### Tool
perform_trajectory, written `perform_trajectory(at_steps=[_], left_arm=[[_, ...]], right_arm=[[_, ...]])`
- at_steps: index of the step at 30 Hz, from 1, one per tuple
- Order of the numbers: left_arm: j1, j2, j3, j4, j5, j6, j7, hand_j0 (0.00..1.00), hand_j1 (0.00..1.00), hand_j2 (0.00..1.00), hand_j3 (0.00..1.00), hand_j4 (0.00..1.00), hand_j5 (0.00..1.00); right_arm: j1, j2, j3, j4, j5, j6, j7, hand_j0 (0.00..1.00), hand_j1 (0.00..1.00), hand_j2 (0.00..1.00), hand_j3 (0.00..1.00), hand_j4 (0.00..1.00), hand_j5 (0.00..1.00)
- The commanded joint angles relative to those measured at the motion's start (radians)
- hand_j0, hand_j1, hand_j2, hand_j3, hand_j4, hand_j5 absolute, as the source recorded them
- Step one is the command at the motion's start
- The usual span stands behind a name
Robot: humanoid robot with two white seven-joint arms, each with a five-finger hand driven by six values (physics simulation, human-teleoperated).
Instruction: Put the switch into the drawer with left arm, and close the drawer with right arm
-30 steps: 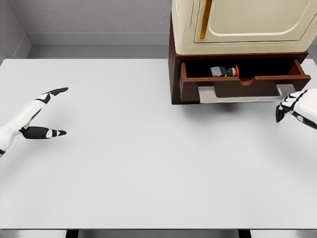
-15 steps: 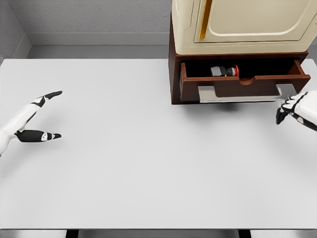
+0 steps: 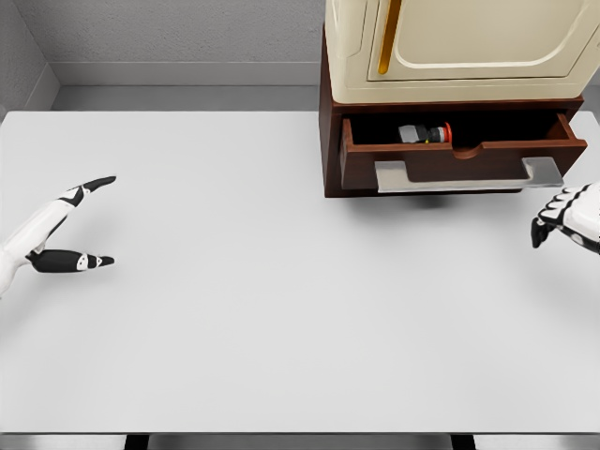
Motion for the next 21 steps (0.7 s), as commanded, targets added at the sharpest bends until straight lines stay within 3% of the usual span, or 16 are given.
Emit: perform_trajectory(at_steps=[1, 4, 21], left_arm=[[0.000, 0.003, 0.001, -0.005, 0.008, 0.001, -0.002, 1.00, 1.00, 1.00, 1.00, 1.00, 1.00], [0.005, 0.000, 0.022, -0.009, 0.008, 0.001, -0.050, 1.00, 1.00, 1.00, 1.00, 1.00, 1.00], [0.017, -0.004, 0.038, -0.009, 0.010, 0.001, -0.050, 1.00, 1.00, 1.00, 1.00, 1.00, 1.00]], right_arm=[[0.000, 0.014, 0.000, -0.034, -0.005, -0.001, 0.000, 0.27, 0.27, 0.27, 0.27, 0.27, 0.27], [0.000, 0.028, 0.001, -0.057, -0.005, -0.001, 0.000, 0.27, 0.27, 0.27, 0.27, 0.27, 0.27], [-0.049, 0.121, 0.003, -0.060, 0.022, -0.001, 0.000, 0.27, 0.27, 0.27, 0.27, 0.27, 0.27]])
